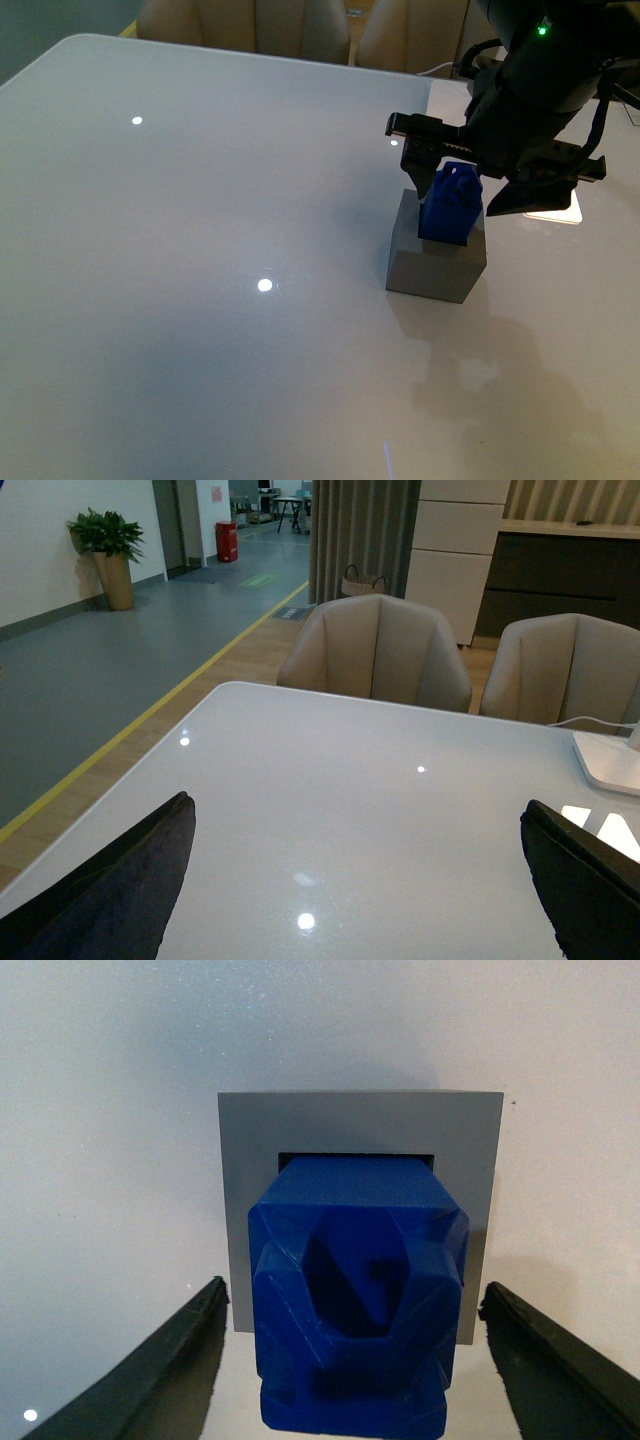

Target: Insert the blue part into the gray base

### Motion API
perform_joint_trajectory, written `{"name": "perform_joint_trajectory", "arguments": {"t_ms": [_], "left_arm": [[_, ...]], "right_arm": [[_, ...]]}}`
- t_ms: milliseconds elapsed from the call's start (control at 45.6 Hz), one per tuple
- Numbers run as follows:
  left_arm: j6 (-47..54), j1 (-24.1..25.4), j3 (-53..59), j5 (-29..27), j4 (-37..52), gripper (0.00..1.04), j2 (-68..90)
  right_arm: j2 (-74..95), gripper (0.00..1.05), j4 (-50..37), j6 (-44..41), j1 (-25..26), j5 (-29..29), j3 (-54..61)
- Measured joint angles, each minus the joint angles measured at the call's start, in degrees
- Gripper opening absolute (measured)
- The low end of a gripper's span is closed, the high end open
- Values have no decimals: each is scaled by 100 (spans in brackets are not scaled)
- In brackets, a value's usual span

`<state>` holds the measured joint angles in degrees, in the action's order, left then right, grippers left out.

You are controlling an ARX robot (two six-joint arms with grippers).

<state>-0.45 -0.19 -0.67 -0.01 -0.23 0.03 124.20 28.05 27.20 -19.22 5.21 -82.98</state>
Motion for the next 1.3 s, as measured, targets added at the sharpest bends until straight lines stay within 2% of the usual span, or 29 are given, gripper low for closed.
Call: {"name": "perform_joint_trajectory", "arguments": {"t_ms": [88, 110, 263, 483, 527, 549, 571, 615, 680, 768, 1010, 1295], "left_arm": [[0, 0, 0, 0, 0, 97, 0], [0, 0, 0, 0, 0, 97, 0], [0, 0, 0, 0, 0, 97, 0], [0, 0, 0, 0, 0, 97, 0], [0, 0, 0, 0, 0, 97, 0], [0, 0, 0, 2, 0, 97, 0], [0, 0, 0, 0, 0, 97, 0], [0, 0, 0, 0, 0, 97, 0], [0, 0, 0, -4, 0, 97, 0], [0, 0, 0, 0, 0, 97, 0], [0, 0, -2, 0, 0, 97, 0], [0, 0, 0, 0, 0, 97, 0]], "right_arm": [[-37, 96, -74, -2, -4, -7, 20], [-77, 97, -105, -7, -7, -7, 52], [-577, 96, -470, -118, -33, 203, 426], [-2098, 96, -1456, -444, -310, 1091, 1394], [-2308, 89, -2723, -881, -334, 1447, 1910], [-2428, 84, -3724, -1217, -321, 1530, 2330], [-2465, 83, -4059, -1272, -308, 1513, 2483], [-2629, 74, -5702, -1834, -221, 1445, 3279], [-2865, 62, -7390, -2245, -17, 1303, 4253], [-3340, 46, -8483, -2479, 243, 1143, 5060], [-4439, 3, -8756, -2649, 741, 621, 6352], [-5589, 2, -8640, -2686, 1196, 190, 7346]]}}
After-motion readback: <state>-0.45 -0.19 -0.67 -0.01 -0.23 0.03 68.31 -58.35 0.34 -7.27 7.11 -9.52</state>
